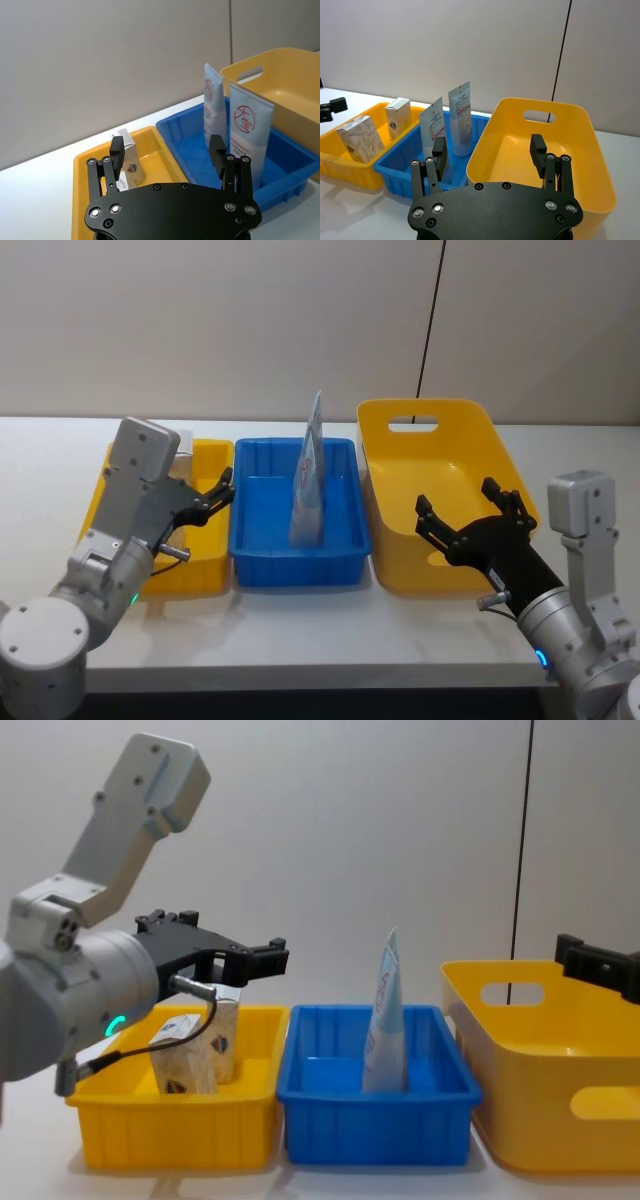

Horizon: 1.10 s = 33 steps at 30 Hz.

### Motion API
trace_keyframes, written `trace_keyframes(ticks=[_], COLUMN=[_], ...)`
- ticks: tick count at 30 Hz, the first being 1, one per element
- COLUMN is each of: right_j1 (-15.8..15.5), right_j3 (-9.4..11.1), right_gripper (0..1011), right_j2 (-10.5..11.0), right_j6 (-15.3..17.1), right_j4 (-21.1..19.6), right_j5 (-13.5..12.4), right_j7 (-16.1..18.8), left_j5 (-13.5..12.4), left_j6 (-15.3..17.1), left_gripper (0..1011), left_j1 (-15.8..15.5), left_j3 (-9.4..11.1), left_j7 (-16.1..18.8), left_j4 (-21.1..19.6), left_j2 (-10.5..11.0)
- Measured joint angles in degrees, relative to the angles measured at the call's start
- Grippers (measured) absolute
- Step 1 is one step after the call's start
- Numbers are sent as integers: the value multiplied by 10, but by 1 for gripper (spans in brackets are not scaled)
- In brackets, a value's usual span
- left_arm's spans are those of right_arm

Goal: Bimanual collaborative sorting of washing and personal care products

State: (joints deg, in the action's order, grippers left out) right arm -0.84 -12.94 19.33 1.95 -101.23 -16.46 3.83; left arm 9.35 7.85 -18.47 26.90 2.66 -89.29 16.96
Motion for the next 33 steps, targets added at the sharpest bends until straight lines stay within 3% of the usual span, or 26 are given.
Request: trace_keyframes(ticks=[10, 12, 20, 33], right_j1=[0, 0, 0, 0], right_j3=[0, 0, 0, 0], right_gripper=[1000, 1000, 1000, 1000], right_j2=[0, 0, 0, 0], right_j6=[0, 0, 0, 0], right_j4=[0, 0, 0, 0], right_j5=[0, 0, 0, 0], right_j7=[0, 0, 0, 0], left_j5=[-25, -31, -38, -35], left_j6=[75, 105, 173, 218], left_gripper=[1001, 1001, 1001, 1001], left_j1=[-10, -9, 1, 13], left_j3=[1, -1, -9, -25], left_j7=[58, 76, 110, 127], left_j4=[7, 3, -13, -20], left_j2=[-37, -46, -67, -88])
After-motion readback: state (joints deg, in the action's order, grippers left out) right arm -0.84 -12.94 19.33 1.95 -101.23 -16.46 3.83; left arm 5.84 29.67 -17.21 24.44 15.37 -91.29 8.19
